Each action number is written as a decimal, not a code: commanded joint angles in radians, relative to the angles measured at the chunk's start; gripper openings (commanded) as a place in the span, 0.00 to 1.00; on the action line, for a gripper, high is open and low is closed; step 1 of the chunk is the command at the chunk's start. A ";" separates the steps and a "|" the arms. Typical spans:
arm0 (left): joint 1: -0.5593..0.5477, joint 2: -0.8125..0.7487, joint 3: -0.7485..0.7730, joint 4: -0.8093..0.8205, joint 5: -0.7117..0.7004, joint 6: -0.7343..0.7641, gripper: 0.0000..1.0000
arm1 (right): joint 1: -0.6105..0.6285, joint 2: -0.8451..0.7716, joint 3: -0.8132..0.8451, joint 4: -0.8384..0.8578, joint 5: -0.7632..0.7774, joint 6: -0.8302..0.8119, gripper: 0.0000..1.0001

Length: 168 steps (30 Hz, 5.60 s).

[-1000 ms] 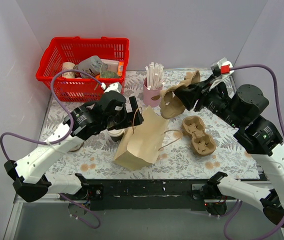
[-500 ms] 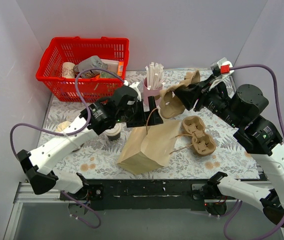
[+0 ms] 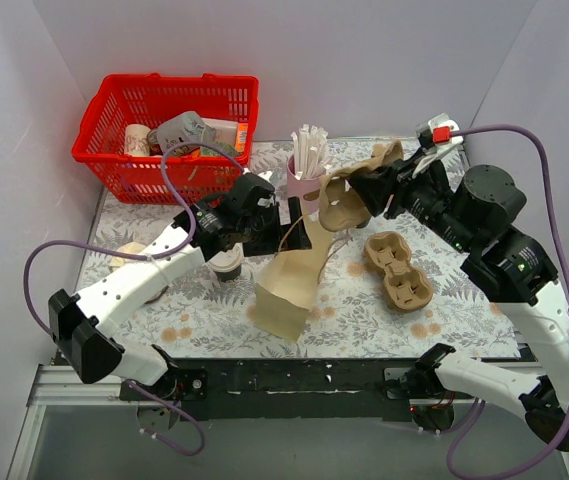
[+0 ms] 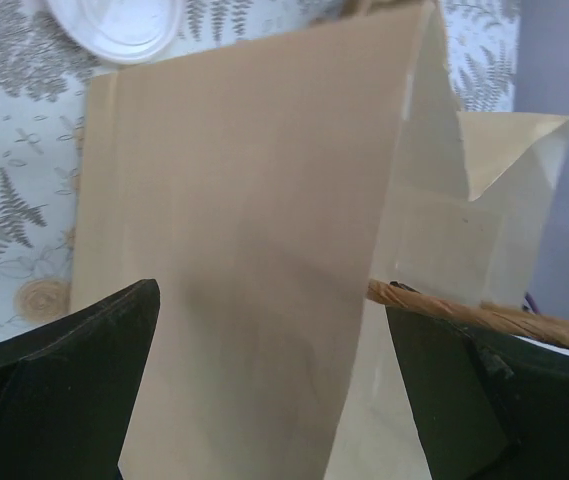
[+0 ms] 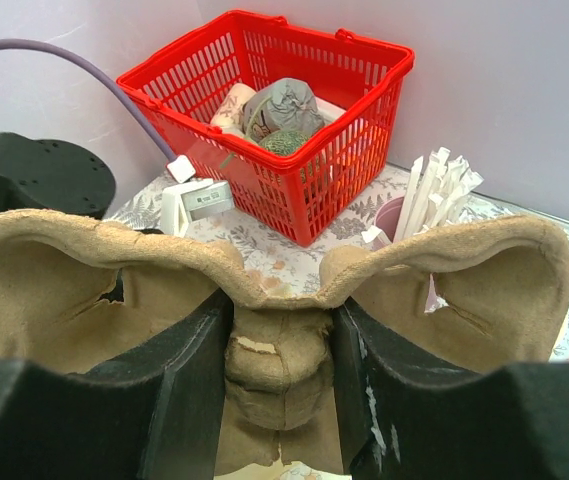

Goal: Pack the takeout coffee

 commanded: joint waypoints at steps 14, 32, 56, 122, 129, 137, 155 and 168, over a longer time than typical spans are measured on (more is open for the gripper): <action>0.103 -0.112 -0.016 -0.077 -0.150 0.090 0.98 | -0.005 0.076 0.023 0.112 -0.135 -0.033 0.46; 0.189 -0.146 -0.096 -0.023 0.051 -0.074 0.98 | -0.003 0.139 0.090 0.062 -0.291 -0.036 0.46; 0.350 -0.175 -0.175 -0.042 0.266 -0.071 0.98 | -0.003 0.348 0.153 -0.086 -0.925 -0.003 0.45; 0.405 -0.385 -0.257 -0.044 -0.204 -0.111 0.98 | 0.020 0.431 0.029 0.135 -1.139 0.053 0.48; 0.404 -0.428 -0.165 -0.114 -0.253 -0.166 0.98 | 0.029 0.458 0.040 -0.027 -1.089 -0.008 0.47; 0.405 -0.592 -0.187 0.159 0.119 -0.086 0.98 | 0.029 0.530 0.109 -0.158 -0.968 -0.080 0.46; 0.405 -0.617 -0.385 0.127 0.356 0.092 0.96 | 0.028 0.605 0.149 -0.285 -0.811 -0.221 0.44; 0.404 -0.612 -0.402 0.151 0.382 0.109 0.95 | 0.043 0.622 0.106 -0.308 -0.805 -0.347 0.43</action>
